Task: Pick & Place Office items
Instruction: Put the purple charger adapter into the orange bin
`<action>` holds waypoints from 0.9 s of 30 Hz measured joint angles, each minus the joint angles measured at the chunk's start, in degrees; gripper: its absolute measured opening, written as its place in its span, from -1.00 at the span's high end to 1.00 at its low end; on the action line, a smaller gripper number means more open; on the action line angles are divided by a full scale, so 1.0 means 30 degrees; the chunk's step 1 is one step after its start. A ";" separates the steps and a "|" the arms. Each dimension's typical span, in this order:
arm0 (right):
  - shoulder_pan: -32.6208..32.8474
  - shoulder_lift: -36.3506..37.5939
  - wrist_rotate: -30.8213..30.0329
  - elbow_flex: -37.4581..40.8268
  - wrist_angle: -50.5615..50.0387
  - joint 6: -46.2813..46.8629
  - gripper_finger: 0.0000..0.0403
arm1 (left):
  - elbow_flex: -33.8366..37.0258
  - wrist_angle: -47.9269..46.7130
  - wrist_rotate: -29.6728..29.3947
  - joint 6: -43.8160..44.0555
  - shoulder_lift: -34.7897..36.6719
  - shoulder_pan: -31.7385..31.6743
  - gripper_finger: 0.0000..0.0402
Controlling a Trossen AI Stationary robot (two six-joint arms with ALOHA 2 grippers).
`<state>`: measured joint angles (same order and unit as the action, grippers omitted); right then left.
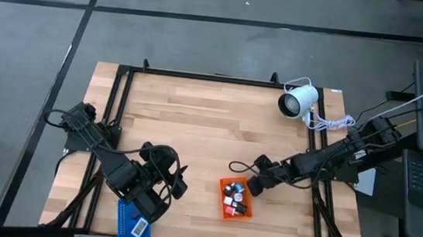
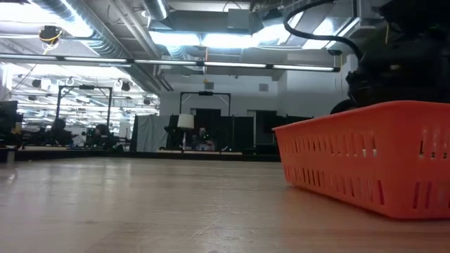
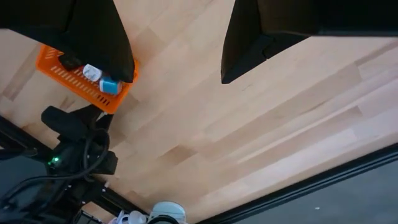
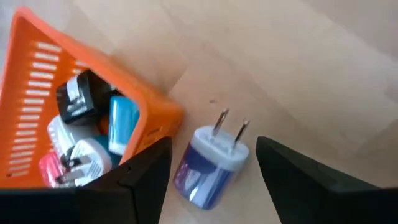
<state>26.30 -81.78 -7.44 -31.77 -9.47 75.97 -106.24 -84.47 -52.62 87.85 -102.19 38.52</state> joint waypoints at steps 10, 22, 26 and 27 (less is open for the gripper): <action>0.0097 -0.0095 0.0349 -0.0015 -0.1182 0.0852 -0.20 | 0.0000 -0.0137 -0.0029 -0.0182 0.0000 0.0000 -0.17; -0.0036 -0.0114 -0.0135 -0.0058 -0.2349 0.0887 0.09 | 0.0000 -0.0211 -0.0044 -0.0182 0.0000 0.0000 -0.17; -0.0036 -0.0095 -0.0168 -0.0058 -0.2287 0.0880 0.36 | 0.0000 -0.0211 -0.0103 -0.0182 0.0007 0.0000 -0.17; -0.0036 -0.0095 -0.0175 -0.0058 -0.2271 0.0880 0.36 | 0.0000 -0.0211 -0.0131 -0.0182 0.0003 0.0000 -0.17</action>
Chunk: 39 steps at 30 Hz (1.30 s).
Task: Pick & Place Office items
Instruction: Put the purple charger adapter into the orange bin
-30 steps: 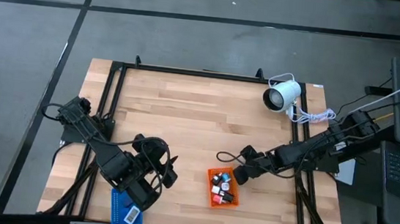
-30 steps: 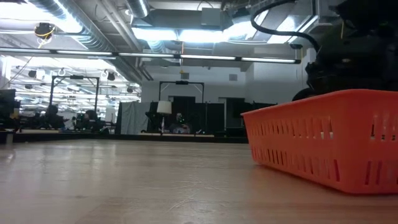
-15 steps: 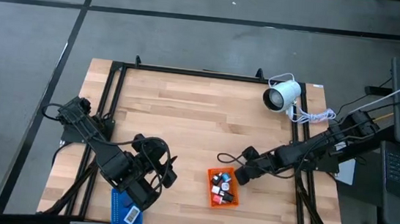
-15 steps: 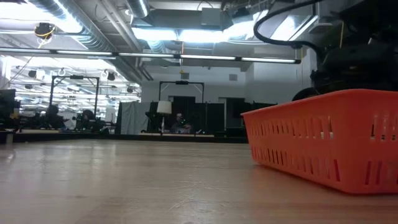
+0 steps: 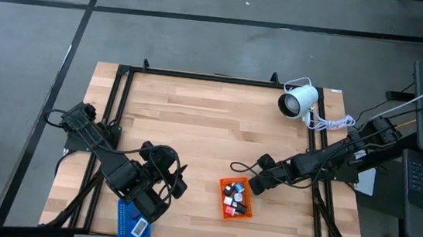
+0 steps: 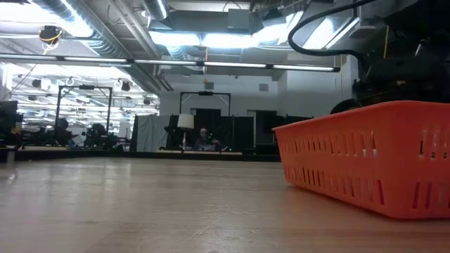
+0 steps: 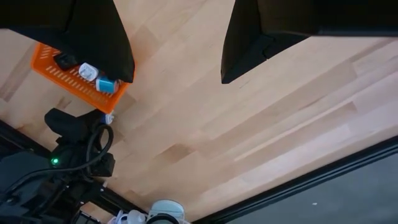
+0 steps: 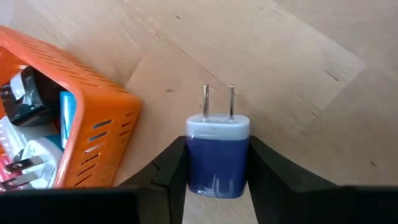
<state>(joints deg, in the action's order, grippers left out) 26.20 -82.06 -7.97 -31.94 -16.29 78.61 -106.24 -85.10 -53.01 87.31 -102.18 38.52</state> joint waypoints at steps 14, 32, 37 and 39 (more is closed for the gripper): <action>-0.0517 0.4107 -0.2334 -0.3049 -0.4445 -0.2324 0.36 | 0.0000 0.0198 -0.1010 0.0150 0.0004 0.0000 -0.17; -0.0488 -0.0422 0.3569 -0.6131 -0.1025 -1.0533 0.36 | 0.0000 0.6178 -0.1362 -0.4663 0.0011 0.0917 0.00; -0.0841 -0.2512 0.3715 -0.6725 -0.0602 -1.1122 0.36 | 0.0000 0.6164 -0.1348 -0.4692 0.0013 0.0918 0.06; -0.1078 -0.3035 0.3869 -0.6975 -0.0548 -1.1483 0.36 | 0.0000 0.6164 -0.1384 -0.4800 0.0018 0.0918 0.07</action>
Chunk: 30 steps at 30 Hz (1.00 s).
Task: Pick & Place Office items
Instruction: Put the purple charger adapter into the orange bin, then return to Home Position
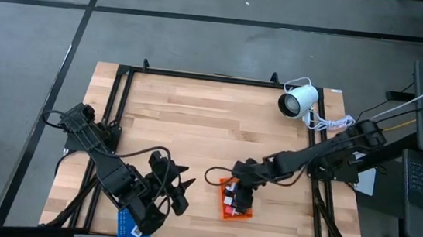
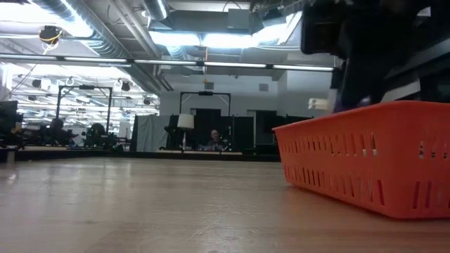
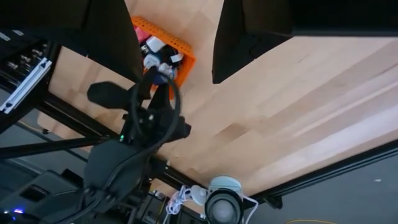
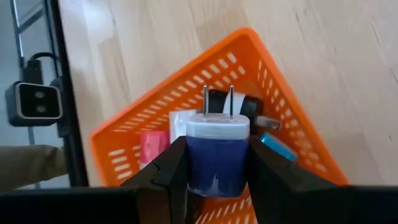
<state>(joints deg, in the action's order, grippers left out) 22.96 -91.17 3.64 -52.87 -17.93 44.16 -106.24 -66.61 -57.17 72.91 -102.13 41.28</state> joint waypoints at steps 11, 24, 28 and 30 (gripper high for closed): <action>-0.0632 -0.0182 0.0377 -0.0788 -0.0018 -0.0377 -0.27 | 0.0000 -0.0060 -0.1246 0.0242 0.0000 0.0000 0.05; -0.0625 0.0208 0.0021 -0.1629 -0.0620 0.1251 -0.91 | 0.0000 -0.0131 -0.1677 0.4574 0.0000 0.0248 0.07; -0.0620 0.0208 -0.0295 -0.1629 -0.0617 -0.0318 -0.92 | 0.0000 -0.0158 0.2524 0.4197 0.0000 0.0173 0.08; -0.0633 0.0208 -0.0418 -0.1629 -0.0539 -0.0738 -0.93 | 0.0000 -0.0146 0.3747 0.4106 -0.0040 0.0099 0.08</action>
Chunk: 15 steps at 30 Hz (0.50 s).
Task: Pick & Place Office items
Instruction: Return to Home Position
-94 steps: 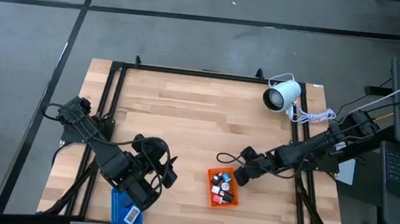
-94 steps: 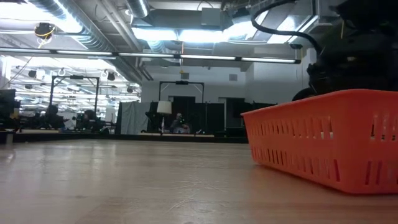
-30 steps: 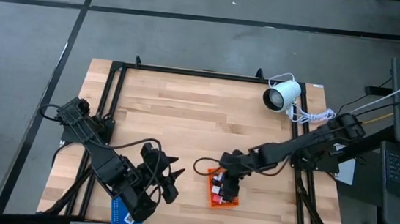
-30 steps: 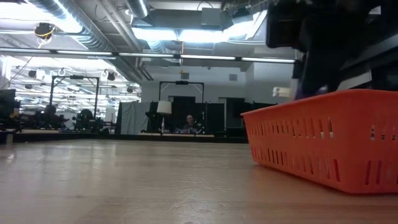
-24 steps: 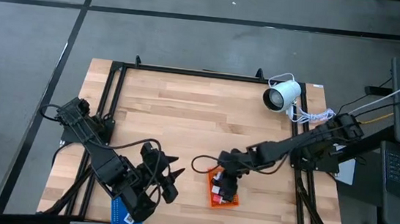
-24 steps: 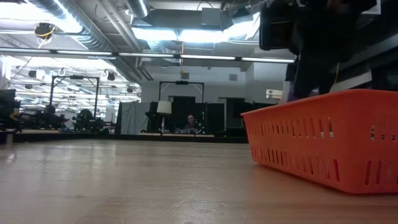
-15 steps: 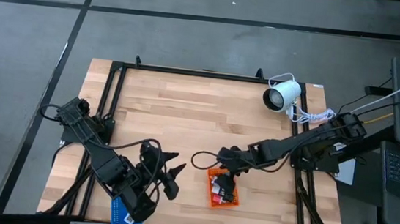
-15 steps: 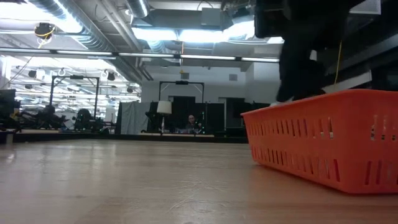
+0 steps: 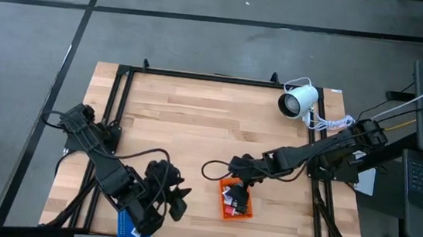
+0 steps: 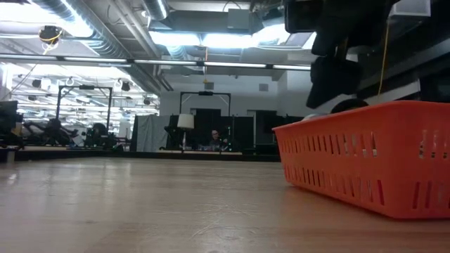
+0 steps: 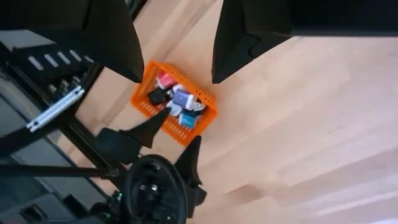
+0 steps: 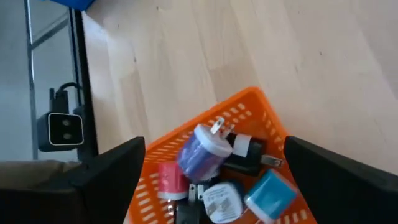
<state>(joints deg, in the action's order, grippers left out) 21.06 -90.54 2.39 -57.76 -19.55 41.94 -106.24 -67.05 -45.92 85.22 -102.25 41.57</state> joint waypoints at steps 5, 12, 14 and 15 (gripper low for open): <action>-0.0766 0.0241 0.2893 -0.0821 0.2573 -0.0438 -0.93 | 0.0022 0.2534 -0.1039 -0.1261 -0.0378 -0.0118 0.06; -0.0850 0.3915 0.6116 -0.3401 1.0318 -0.6842 -0.93 | 0.0036 1.2888 -0.1084 -1.6095 0.1049 -0.0389 0.07; -0.0950 0.5568 0.5883 -0.4132 0.9910 -0.8797 -0.93 | 0.0014 1.5418 0.0663 -1.9251 0.1874 -0.0821 0.06; -0.0984 0.6402 0.5683 -0.4456 0.9421 -0.9658 -0.93 | 0.0000 1.6664 0.1643 -2.0834 0.2217 -0.0984 0.06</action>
<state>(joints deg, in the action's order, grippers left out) 18.11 -71.34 19.44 -71.13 8.71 12.97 -106.24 -17.06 -41.00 22.72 -95.60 38.62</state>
